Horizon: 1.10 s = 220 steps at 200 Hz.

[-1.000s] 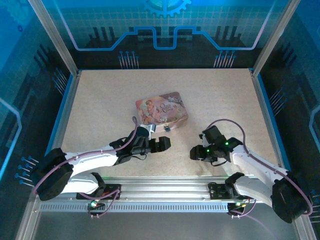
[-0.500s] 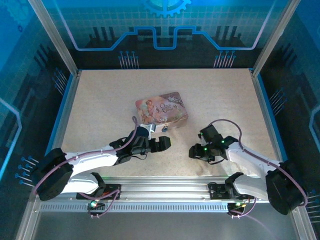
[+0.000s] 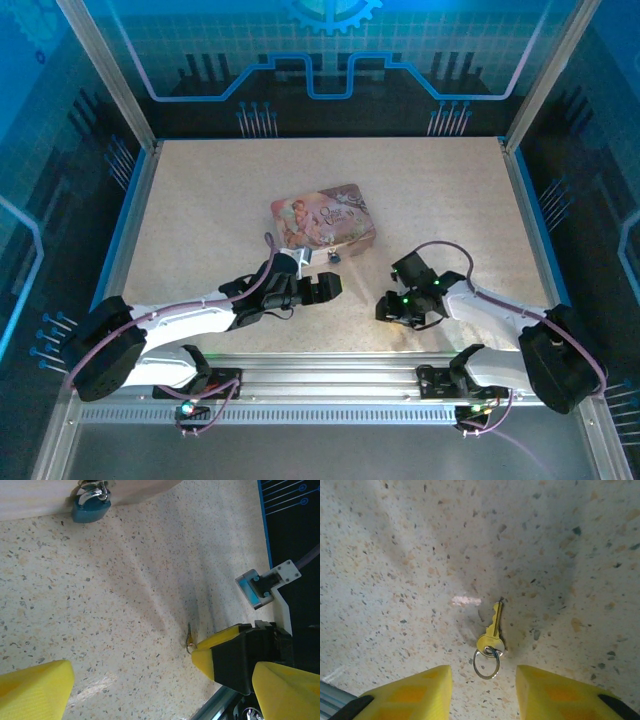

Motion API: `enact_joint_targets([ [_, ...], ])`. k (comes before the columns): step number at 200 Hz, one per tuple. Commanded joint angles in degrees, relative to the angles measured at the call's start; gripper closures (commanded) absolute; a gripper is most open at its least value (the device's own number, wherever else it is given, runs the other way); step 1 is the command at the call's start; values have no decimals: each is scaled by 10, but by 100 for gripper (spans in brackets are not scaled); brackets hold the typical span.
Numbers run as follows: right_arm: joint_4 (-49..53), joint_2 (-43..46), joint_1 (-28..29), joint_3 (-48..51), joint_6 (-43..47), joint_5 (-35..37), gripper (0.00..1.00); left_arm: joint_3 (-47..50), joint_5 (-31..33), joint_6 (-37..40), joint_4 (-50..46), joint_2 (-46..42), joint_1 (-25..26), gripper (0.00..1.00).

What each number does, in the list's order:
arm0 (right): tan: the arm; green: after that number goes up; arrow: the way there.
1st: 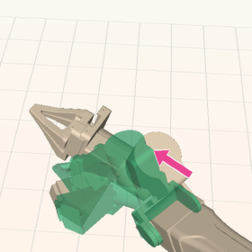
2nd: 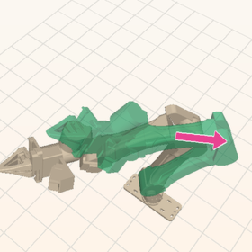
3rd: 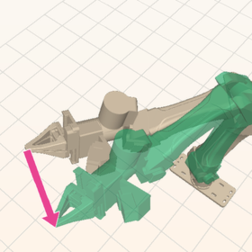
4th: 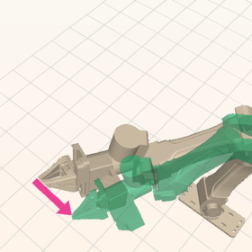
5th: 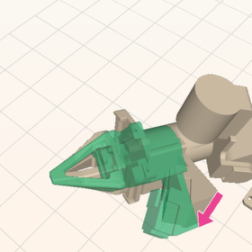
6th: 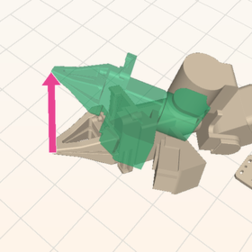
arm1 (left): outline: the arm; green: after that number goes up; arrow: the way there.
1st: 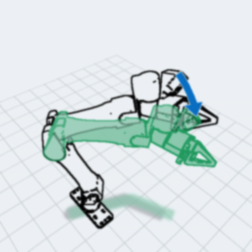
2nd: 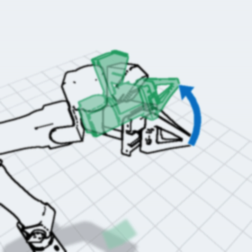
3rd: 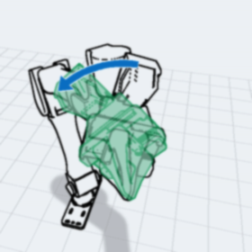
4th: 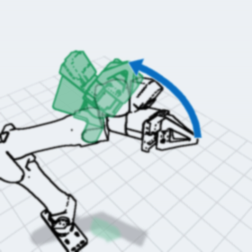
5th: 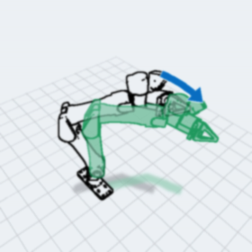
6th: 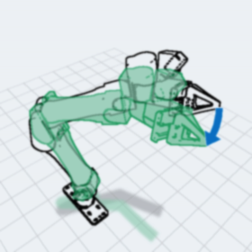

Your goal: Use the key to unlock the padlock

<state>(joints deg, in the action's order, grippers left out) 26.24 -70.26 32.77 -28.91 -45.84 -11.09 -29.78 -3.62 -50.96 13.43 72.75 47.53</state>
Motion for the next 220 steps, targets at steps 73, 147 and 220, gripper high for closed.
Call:
enact_joint_targets([
  [73,-22,-40,23,-8,-20,24,73,8,22,5,0,-23,3,6],
  [147,-19,-60,26,-15,-5,32,93,15,29,8,-7,-33,1,6],
  [220,-6,-27,29,-29,54,51,99,41,25,-34,-9,-79,-22,6],
])
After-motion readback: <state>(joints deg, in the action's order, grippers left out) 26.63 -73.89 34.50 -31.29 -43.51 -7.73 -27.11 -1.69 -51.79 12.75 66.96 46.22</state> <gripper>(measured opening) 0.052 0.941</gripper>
